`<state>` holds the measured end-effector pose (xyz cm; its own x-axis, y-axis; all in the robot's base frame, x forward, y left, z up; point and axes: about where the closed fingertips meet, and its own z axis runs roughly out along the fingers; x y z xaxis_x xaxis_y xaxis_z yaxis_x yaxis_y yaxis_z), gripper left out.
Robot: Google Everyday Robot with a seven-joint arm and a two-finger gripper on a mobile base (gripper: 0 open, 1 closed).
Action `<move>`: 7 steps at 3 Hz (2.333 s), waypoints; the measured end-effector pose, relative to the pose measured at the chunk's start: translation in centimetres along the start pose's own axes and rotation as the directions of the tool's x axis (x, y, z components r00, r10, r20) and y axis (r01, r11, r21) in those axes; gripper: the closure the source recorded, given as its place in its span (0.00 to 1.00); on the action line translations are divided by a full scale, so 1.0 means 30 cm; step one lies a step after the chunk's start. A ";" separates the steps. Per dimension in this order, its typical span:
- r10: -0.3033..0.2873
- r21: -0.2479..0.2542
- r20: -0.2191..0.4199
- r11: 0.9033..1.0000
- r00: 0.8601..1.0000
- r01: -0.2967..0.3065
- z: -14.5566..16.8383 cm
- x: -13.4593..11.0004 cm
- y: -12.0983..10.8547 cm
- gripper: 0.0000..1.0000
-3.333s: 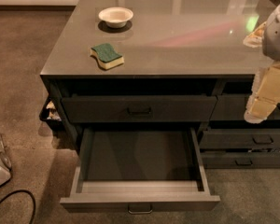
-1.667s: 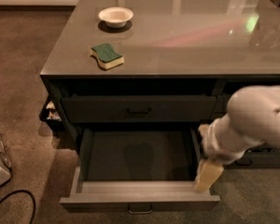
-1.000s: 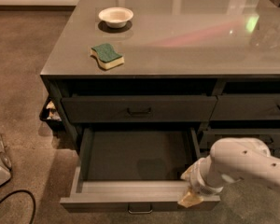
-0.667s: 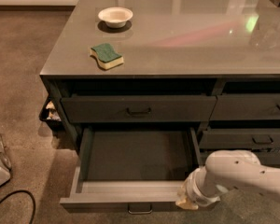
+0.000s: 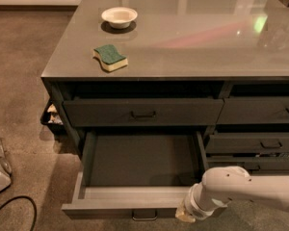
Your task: Close middle drawer
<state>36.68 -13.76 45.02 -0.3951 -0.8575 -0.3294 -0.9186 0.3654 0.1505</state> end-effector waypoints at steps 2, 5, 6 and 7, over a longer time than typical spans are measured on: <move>0.035 -0.006 0.007 0.999 0.999 -0.035 0.169 -0.013 -0.054 1.00; -0.046 0.065 0.072 0.997 0.996 0.041 0.216 -0.223 -0.171 0.35; -0.068 0.086 0.091 0.994 0.994 0.060 0.238 -0.288 -0.217 0.11; -0.067 0.086 0.091 0.994 0.994 0.060 0.234 -0.287 -0.217 0.00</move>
Offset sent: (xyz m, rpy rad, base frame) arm 0.0284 0.0241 -0.0678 0.0139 0.0051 -0.0469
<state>46.02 -6.21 40.32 -0.3314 -0.8436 -0.4225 -0.9378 0.3436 0.0495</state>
